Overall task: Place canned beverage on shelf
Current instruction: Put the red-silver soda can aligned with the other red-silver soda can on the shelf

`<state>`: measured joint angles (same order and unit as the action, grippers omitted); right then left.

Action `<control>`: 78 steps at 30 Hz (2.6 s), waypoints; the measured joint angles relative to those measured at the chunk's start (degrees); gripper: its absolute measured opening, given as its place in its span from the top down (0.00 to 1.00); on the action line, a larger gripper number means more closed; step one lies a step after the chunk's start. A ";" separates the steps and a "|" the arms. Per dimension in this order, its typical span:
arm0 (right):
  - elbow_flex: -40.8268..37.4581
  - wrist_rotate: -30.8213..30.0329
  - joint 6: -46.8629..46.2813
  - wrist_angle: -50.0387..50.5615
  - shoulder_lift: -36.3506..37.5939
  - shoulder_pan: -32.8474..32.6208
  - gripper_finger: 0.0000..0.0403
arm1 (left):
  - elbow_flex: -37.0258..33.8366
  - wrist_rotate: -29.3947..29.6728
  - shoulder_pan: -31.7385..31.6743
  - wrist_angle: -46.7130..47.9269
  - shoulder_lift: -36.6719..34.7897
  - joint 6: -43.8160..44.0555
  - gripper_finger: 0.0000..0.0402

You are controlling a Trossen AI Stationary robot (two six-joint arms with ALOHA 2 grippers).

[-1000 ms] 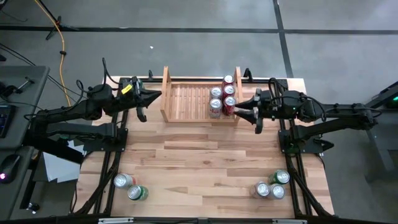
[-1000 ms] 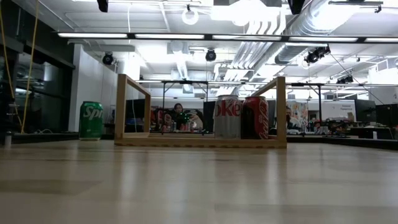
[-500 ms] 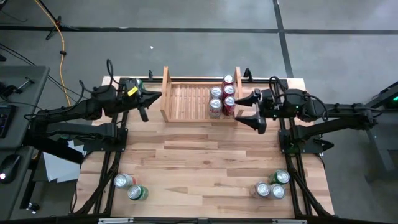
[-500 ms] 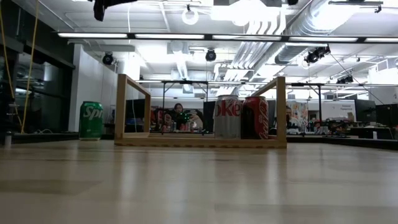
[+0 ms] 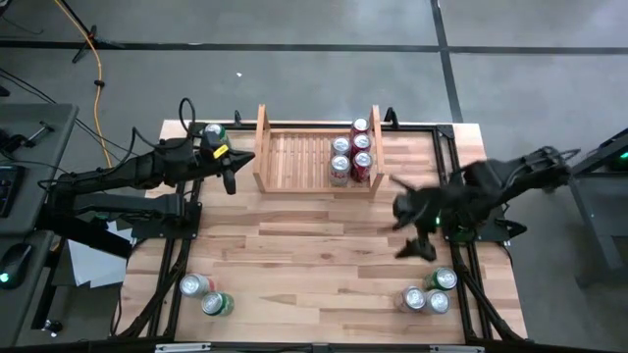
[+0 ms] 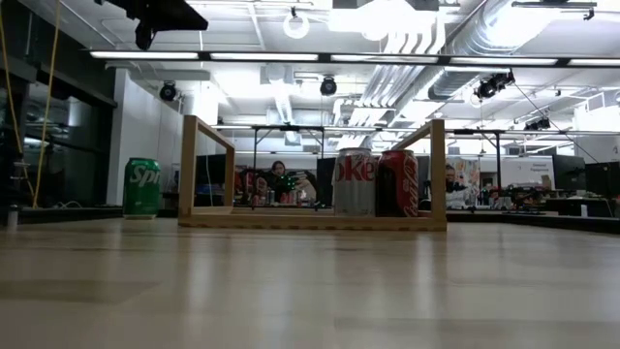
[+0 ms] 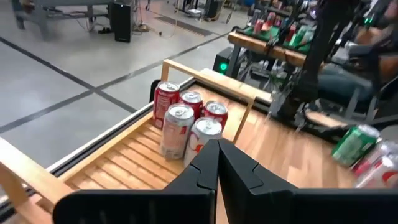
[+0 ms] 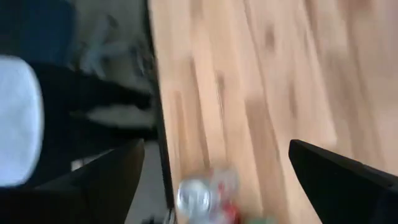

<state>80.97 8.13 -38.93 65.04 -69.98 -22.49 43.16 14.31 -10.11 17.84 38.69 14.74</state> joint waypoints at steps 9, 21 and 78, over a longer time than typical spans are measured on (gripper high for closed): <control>0.31 -6.06 -23.78 5.83 -13.52 -14.77 0.04 | 0.00 -0.03 0.00 1.81 0.03 -2.47 1.00; 0.31 -3.13 -30.69 6.22 -27.78 -23.12 0.04 | 0.00 -1.25 0.00 3.18 0.03 -7.90 1.00; 27.59 -13.29 35.22 1.33 -25.92 18.36 0.30 | 7.56 -17.98 9.55 -16.90 15.29 -5.69 0.24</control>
<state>108.55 -5.16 -3.71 66.37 -95.90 -4.12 50.72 -3.68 -0.56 0.94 53.98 9.05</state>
